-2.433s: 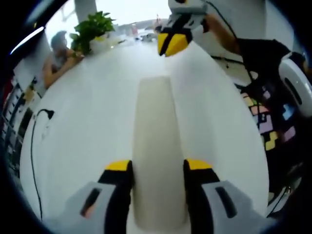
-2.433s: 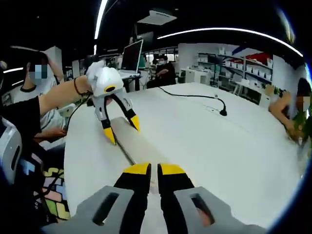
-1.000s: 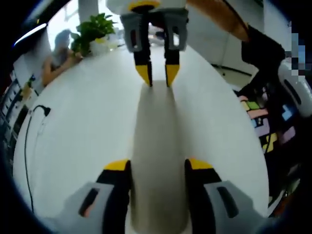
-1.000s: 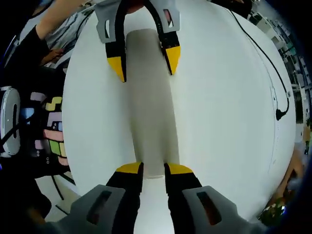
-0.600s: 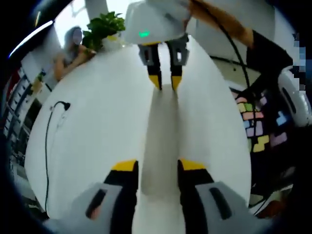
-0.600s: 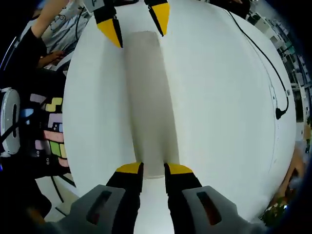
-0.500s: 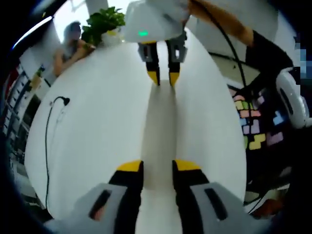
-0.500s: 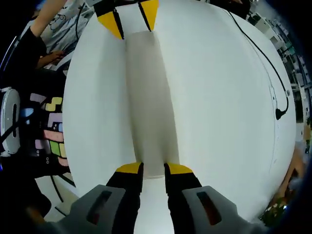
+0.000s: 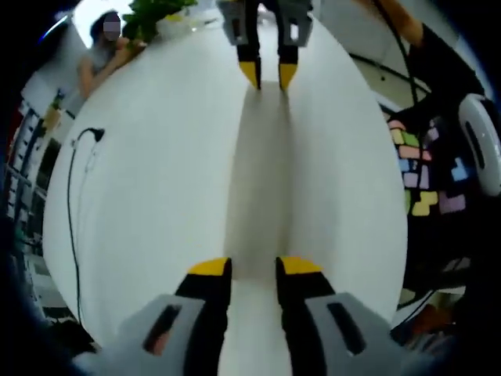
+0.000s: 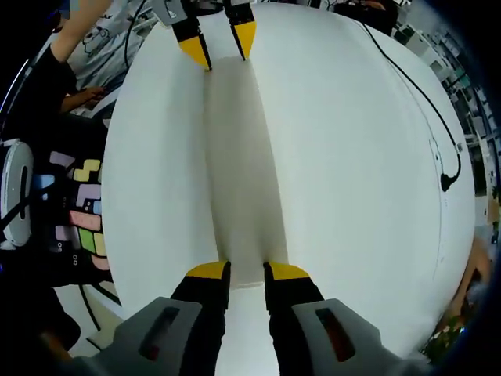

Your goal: Arrange the utensils inside the cutlery case until each visible utensil rests in its matching compartment.

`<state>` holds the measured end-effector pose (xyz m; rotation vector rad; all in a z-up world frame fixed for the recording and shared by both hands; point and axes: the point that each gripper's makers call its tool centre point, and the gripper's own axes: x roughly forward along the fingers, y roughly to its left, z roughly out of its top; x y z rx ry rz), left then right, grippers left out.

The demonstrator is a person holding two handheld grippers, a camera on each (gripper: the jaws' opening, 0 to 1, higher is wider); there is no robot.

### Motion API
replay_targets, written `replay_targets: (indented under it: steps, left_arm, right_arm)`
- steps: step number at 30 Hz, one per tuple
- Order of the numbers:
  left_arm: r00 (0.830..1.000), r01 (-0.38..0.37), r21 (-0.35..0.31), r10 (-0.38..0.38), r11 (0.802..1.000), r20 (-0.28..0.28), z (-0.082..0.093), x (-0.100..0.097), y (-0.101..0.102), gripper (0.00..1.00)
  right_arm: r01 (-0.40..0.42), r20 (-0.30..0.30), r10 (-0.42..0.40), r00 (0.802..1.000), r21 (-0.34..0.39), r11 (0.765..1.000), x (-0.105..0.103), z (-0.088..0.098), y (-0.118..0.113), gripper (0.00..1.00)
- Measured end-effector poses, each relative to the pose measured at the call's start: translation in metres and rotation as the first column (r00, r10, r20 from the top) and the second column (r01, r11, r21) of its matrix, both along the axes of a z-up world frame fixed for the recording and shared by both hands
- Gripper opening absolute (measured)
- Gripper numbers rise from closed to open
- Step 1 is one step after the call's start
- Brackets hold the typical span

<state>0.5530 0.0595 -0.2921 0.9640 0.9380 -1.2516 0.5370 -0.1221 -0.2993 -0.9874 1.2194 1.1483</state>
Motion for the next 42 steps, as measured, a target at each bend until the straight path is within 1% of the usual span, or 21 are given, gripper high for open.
replay_targets:
  steps: [2, 3, 4, 6, 7, 10, 13, 15, 17, 21, 22, 24, 26, 29, 31, 35, 36, 38, 40, 41, 42]
  left_arm:
    - [1.000, -0.001, 0.011, 0.001, 1.000, -0.006, 0.001, 0.000, -0.001, 0.23]
    - [1.000, 0.003, 0.019, -0.003, 1.000, -0.006, 0.001, 0.001, -0.001, 0.23]
    - [1.000, -0.004, 0.027, 0.005, 1.000, -0.009, 0.001, 0.002, -0.001, 0.24]
    - [0.998, -0.028, 0.041, 0.030, 0.999, -0.047, -0.001, 0.001, 0.000, 0.22]
    - [0.998, -0.028, 0.044, 0.030, 0.999, -0.052, -0.002, -0.002, -0.001, 0.22]
    - [0.998, -0.014, 0.053, 0.018, 0.999, -0.063, -0.004, -0.010, -0.001, 0.22]
    - [0.998, -0.021, 0.055, 0.025, 0.998, -0.065, -0.005, -0.012, -0.001, 0.22]
    - [0.996, -0.034, 0.050, 0.038, 0.998, -0.080, -0.005, -0.012, -0.001, 0.22]
    - [0.995, -0.041, 0.040, 0.044, 0.998, -0.088, -0.006, -0.015, -0.001, 0.22]
    - [0.994, -0.059, 0.028, 0.061, 0.998, -0.091, -0.007, -0.020, -0.004, 0.22]
    - [0.995, -0.054, 0.033, 0.056, 0.998, -0.088, -0.008, -0.021, -0.004, 0.22]
    - [0.994, -0.051, 0.040, 0.055, 0.998, -0.090, -0.007, -0.019, -0.003, 0.22]
    - [0.994, -0.056, 0.044, 0.060, 0.997, -0.094, -0.008, -0.023, -0.002, 0.22]
    - [0.993, -0.063, 0.042, 0.067, 0.997, -0.097, -0.006, -0.018, -0.002, 0.22]
    - [0.994, -0.063, 0.039, 0.067, 0.997, -0.092, -0.006, -0.017, -0.001, 0.22]
    - [0.994, -0.060, 0.025, 0.062, 0.998, -0.094, -0.005, -0.019, -0.001, 0.21]
    - [0.995, -0.037, 0.024, 0.039, 0.999, -0.089, -0.006, -0.020, -0.002, 0.20]
    - [0.995, -0.034, 0.038, 0.038, 0.999, -0.091, -0.008, -0.028, -0.007, 0.20]
    - [0.995, -0.032, 0.062, 0.037, 0.998, -0.092, -0.008, -0.025, -0.008, 0.19]
    - [0.995, -0.030, 0.072, 0.036, 0.997, -0.090, -0.008, -0.026, -0.008, 0.19]
    - [0.996, -0.027, 0.081, 0.034, 0.996, -0.087, -0.009, -0.027, -0.009, 0.19]
  right_arm:
    - [-0.001, -0.002, 0.001, 1.000, -0.003, 1.000, 0.006, 0.001, 0.000, 0.17]
    - [-0.004, -0.005, 0.004, 1.000, -0.002, 1.000, 0.013, 0.004, 0.000, 0.17]
    - [-0.004, -0.006, 0.004, 1.000, 0.001, 1.000, 0.016, 0.005, 0.000, 0.17]
    - [0.001, -0.012, -0.001, 1.000, 0.009, 1.000, 0.022, 0.006, 0.000, 0.17]
    - [0.003, -0.014, -0.003, 1.000, 0.015, 1.000, 0.032, 0.009, 0.000, 0.17]
    - [0.004, -0.008, -0.004, 1.000, 0.024, 1.000, 0.027, 0.009, -0.001, 0.17]
    - [0.003, -0.007, -0.002, 1.000, 0.030, 1.000, 0.029, 0.009, 0.000, 0.17]
    - [0.000, -0.010, 0.001, 1.000, 0.025, 1.000, 0.028, 0.009, 0.000, 0.17]
    - [-0.003, -0.010, 0.004, 1.000, 0.019, 1.000, 0.019, 0.007, 0.000, 0.17]
    - [-0.003, -0.014, 0.004, 1.000, 0.018, 1.000, 0.025, 0.009, 0.001, 0.17]
    - [-0.006, -0.013, 0.007, 1.000, 0.014, 1.000, 0.022, 0.008, 0.001, 0.17]
    - [-0.008, -0.017, 0.008, 1.000, -0.001, 1.000, 0.016, 0.007, 0.001, 0.17]
    - [-0.014, -0.018, 0.014, 1.000, -0.014, 1.000, 0.016, 0.007, 0.001, 0.17]
    - [-0.018, -0.018, 0.018, 1.000, -0.020, 1.000, 0.010, 0.006, -0.001, 0.17]
    - [-0.008, -0.013, 0.008, 1.000, -0.002, 1.000, 0.007, 0.006, -0.003, 0.17]
    - [-0.018, 0.017, 0.018, 1.000, 0.047, 0.999, 0.001, 0.005, -0.003, 0.17]
    - [-0.028, 0.024, 0.027, 0.999, 0.056, 0.998, 0.000, 0.005, -0.002, 0.16]
    - [-0.013, 0.036, 0.011, 0.999, 0.067, 0.998, -0.001, 0.005, -0.003, 0.16]
    - [-0.007, 0.036, 0.005, 0.999, 0.072, 0.997, -0.003, 0.007, -0.004, 0.13]
    - [0.001, 0.057, -0.006, 0.998, 0.085, 0.996, -0.002, 0.009, -0.004, 0.13]
    - [0.012, 0.087, -0.022, 0.996, 0.118, 0.993, 0.002, 0.014, -0.002, 0.13]
